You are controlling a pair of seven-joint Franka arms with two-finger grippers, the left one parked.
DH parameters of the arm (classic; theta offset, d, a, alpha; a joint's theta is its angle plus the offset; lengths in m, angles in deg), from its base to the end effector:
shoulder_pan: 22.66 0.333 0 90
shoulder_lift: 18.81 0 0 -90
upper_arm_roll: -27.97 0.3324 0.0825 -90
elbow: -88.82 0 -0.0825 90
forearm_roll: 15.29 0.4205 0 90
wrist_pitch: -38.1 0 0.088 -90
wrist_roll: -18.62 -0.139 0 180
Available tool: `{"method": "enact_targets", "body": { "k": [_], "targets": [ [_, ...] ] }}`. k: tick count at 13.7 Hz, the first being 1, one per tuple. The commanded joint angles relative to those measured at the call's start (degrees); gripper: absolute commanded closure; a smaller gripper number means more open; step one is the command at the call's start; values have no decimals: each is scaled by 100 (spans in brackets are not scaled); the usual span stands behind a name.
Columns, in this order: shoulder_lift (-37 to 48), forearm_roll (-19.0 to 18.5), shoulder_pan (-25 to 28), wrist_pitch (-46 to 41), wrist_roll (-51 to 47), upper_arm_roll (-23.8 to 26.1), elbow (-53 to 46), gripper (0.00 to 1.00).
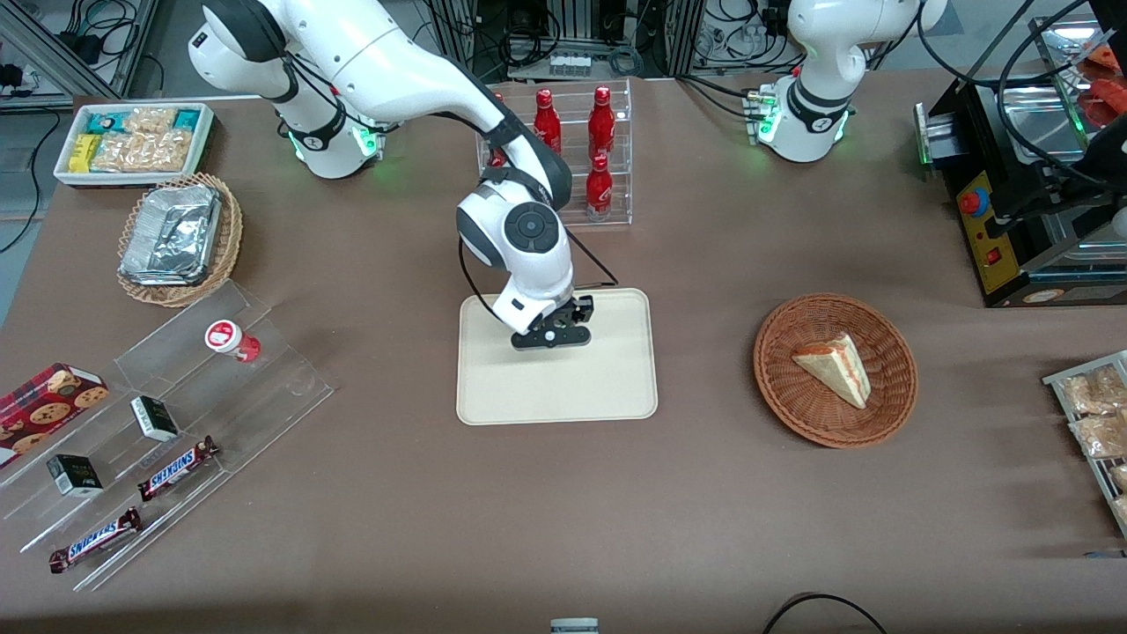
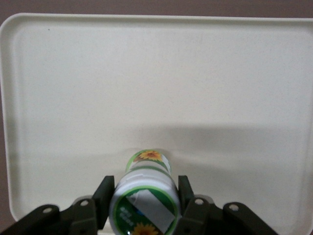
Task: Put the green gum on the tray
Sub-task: 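Lower the gum jar onto the tray and open the right gripper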
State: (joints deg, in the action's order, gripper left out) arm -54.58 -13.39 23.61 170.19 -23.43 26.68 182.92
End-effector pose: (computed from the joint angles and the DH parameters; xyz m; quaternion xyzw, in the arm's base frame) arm 0.5144 0.5183 0.2128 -0.9996 -0.0169 -0.0100 0.0178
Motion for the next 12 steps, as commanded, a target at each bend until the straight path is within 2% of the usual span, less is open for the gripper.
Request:
{"method": "enact_targets", "body": {
  "k": [1,4,7,8,9,10,11,12],
  "targets": [
    [-157,-172,128,98,-215,-56,-146,100],
    [-219,-409,146,107,-409,-56,-137,100],
    [-237,-410,146,133,-418,-56,-137,100],
    [-298,-410,137,255,-418,-56,-137,97],
    [-342,-410,137,326,-418,-56,-137,77],
    [-351,-410,137,335,-418,-56,-137,34],
    [-351,-410,129,335,-409,-65,-137,0],
    [-342,-410,111,335,-401,-56,-137,0]
  ]
}}
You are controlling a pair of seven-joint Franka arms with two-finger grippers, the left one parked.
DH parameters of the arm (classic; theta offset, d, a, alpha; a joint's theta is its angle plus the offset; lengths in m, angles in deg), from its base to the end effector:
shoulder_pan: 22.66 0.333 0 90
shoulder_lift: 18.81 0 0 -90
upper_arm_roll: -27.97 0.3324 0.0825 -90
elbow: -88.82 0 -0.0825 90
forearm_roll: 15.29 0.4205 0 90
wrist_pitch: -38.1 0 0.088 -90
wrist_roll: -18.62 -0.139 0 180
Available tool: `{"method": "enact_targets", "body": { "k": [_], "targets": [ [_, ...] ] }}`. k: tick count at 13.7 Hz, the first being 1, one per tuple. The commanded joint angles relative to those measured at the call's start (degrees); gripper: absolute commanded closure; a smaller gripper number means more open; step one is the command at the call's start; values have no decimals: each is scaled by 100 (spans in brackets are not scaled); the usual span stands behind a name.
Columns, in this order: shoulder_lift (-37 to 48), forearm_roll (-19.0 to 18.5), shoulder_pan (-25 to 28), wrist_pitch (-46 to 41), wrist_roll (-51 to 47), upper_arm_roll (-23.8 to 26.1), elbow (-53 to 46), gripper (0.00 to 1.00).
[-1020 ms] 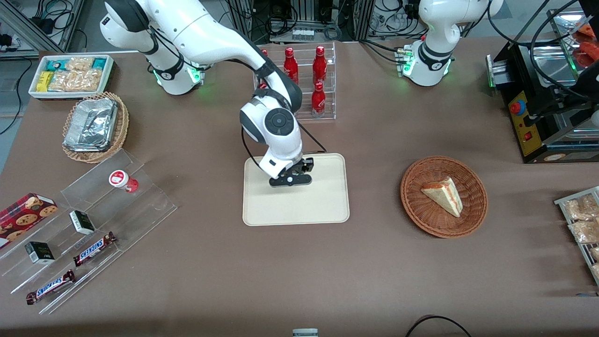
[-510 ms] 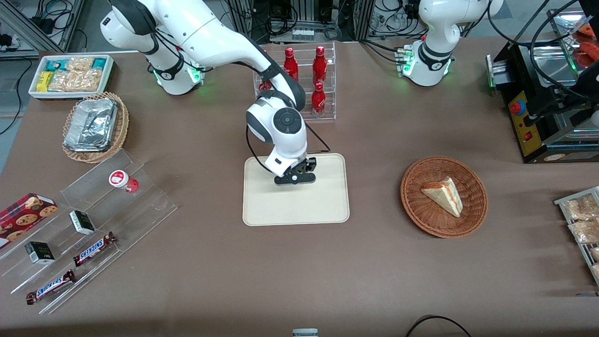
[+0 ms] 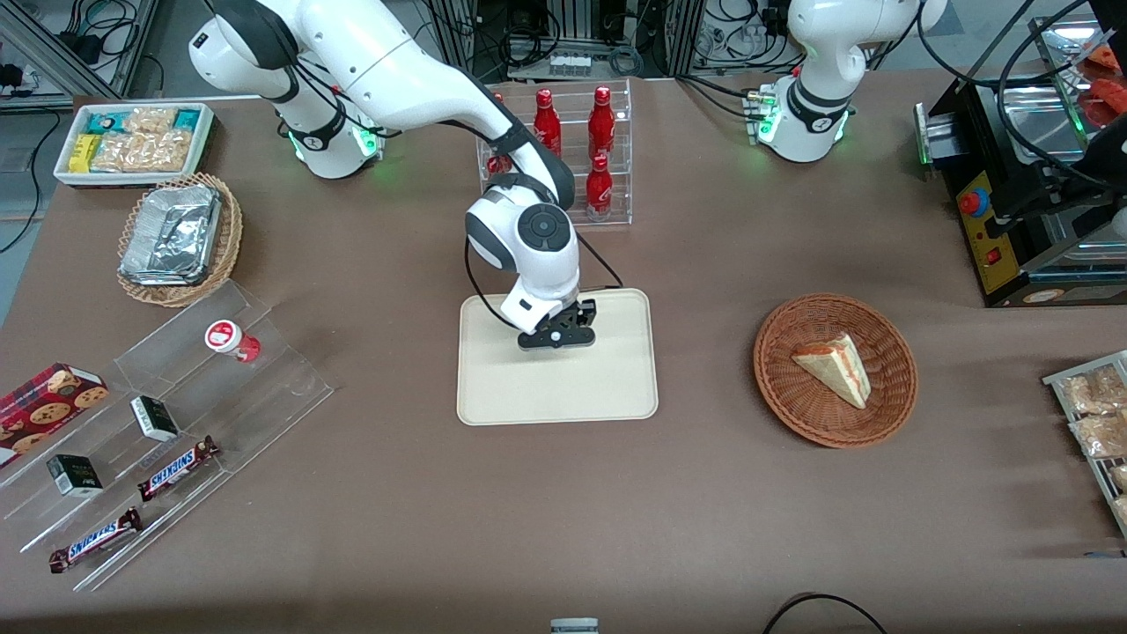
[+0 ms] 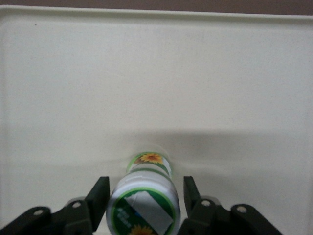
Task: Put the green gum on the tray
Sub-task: 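Lower the gum jar onto the tray and open the right gripper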
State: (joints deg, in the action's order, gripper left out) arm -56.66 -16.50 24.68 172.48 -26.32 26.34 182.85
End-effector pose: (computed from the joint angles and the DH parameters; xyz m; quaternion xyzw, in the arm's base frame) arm 0.5099 0.5242 0.1907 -0.9995 -0.0171 -0.0270 0.0041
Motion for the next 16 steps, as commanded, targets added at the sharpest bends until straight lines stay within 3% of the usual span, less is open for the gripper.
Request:
{"method": "enact_targets", "body": {
  "k": [1,6,13,16],
  "targets": [
    [-117,-99,4,89,-111,-22,-131,0],
    [391,-99,-57,-445,-102,-22,-8,0],
    [2201,15,-451,-1834,-15,-5,625,0],
    [2931,488,-951,-2712,922,-13,625,0]
  ]
}}
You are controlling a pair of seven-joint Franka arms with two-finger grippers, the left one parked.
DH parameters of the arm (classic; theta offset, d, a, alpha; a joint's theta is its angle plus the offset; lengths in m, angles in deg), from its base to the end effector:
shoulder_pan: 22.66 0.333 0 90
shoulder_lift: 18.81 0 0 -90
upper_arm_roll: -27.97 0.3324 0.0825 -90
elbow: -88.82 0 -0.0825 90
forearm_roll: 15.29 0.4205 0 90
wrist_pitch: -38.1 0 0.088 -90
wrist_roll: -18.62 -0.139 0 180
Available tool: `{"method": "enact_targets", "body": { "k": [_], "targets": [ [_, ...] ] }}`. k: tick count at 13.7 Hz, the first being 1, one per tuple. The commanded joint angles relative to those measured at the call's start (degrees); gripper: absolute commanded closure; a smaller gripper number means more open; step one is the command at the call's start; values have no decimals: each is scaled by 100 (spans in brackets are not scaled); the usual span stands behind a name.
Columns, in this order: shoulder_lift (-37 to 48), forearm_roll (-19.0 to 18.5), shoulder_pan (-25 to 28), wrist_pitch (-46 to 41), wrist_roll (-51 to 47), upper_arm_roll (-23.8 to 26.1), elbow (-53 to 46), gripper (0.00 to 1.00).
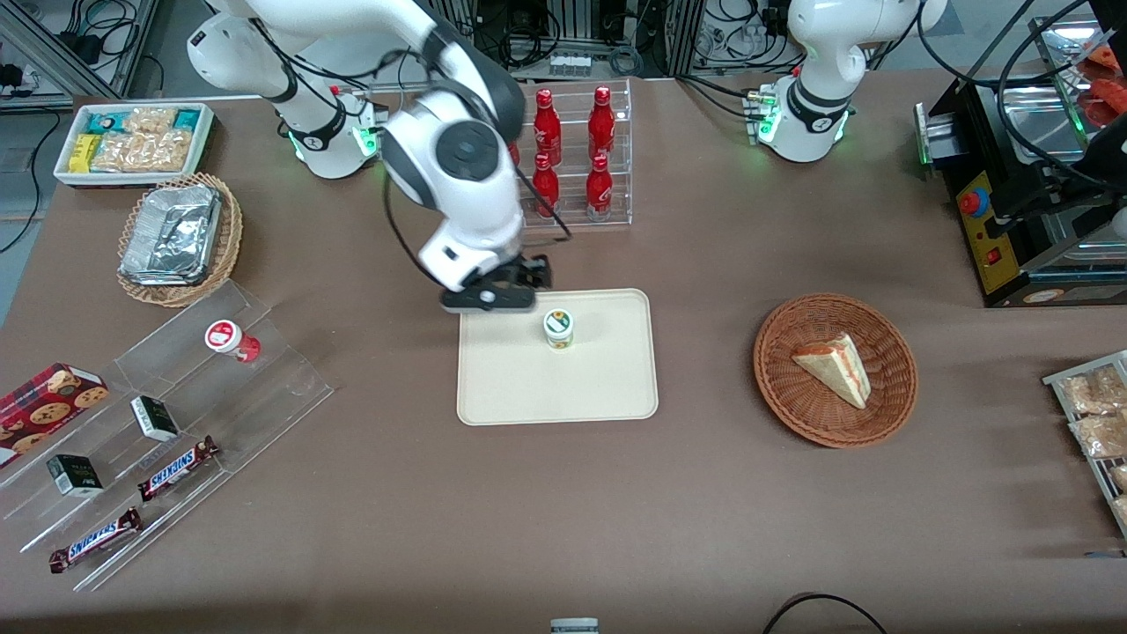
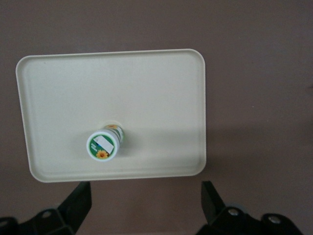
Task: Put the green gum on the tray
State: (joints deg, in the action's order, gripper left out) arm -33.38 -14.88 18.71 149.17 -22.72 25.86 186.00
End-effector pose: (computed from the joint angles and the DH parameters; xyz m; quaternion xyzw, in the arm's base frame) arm 0.5181 0.4263 0.4148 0.9998 -0.0189 -0.0036 0.0048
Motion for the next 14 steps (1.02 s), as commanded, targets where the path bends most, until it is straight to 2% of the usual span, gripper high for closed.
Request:
{"method": "enact_targets", "body": {
  "k": [1,8,10,12,14],
  "targets": [
    [823,511,-557,-680,826,26,302,0],
    [1659,548,-2349,-1982,2628,17,188,0],
    [1660,452,-2772,-2202,2911,17,56,0],
    [1660,189,-3168,-2256,3148,-1,38,0],
    [1643,188,-3572,-2335,3473,-9,-67,0]
  ]
}}
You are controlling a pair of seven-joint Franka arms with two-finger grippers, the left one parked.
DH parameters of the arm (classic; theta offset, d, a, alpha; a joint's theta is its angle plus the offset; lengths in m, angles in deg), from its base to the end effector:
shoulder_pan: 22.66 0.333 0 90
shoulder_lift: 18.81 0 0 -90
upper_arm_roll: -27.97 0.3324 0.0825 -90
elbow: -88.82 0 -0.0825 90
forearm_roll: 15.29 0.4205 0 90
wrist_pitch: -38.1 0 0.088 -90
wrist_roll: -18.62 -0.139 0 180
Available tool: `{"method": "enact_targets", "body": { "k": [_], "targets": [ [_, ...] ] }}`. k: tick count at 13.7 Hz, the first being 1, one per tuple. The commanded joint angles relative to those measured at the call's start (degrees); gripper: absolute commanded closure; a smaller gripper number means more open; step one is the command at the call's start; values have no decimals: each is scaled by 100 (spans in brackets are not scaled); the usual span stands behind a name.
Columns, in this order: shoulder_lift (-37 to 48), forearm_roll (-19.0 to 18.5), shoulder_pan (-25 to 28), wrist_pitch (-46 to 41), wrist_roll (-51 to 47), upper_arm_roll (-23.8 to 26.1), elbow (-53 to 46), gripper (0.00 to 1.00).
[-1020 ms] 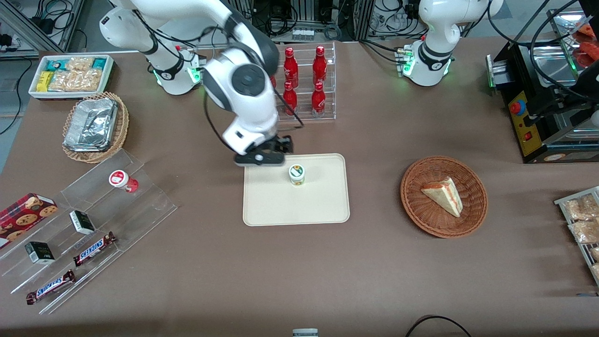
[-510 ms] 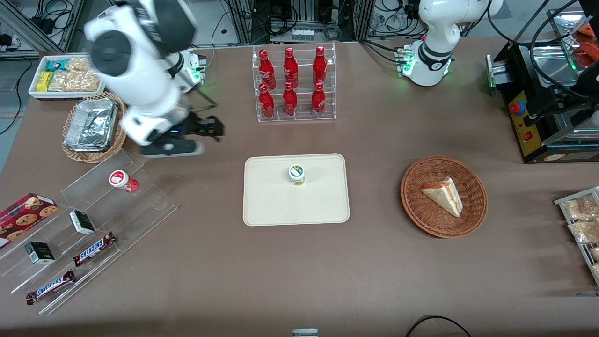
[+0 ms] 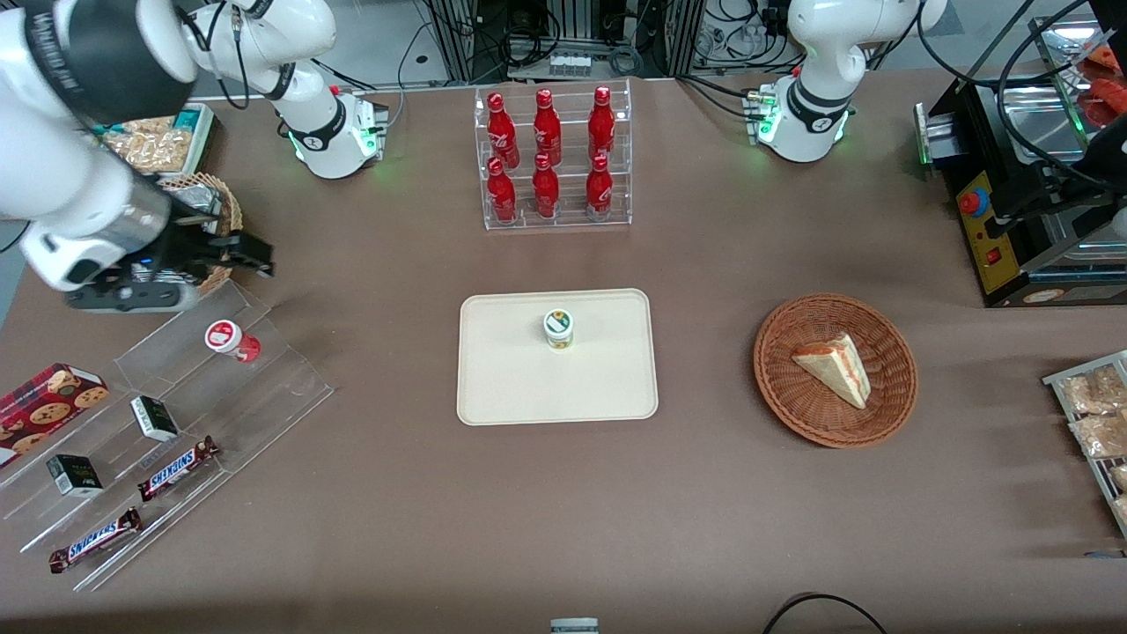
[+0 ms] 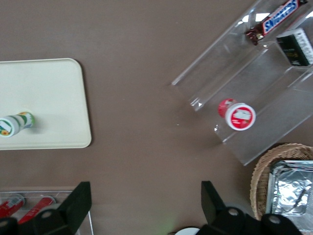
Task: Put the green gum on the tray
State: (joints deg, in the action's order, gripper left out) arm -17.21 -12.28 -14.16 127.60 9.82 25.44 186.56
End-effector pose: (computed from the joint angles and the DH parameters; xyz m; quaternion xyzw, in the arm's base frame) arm 0.5676 0.0665 0.5566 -0.9976 0.0259 0.0609 0.0192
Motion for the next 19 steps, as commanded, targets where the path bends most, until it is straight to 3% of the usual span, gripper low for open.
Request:
{"method": "enact_targets", "body": {
  "k": [1,9,19],
  "targets": [
    [16,-72,-426,-178,290,33,-158,0],
    [-98,-90,-1130,-117,643,-81,-220,0],
    [-151,-204,-1052,-161,625,-37,-282,0]
  ]
}}
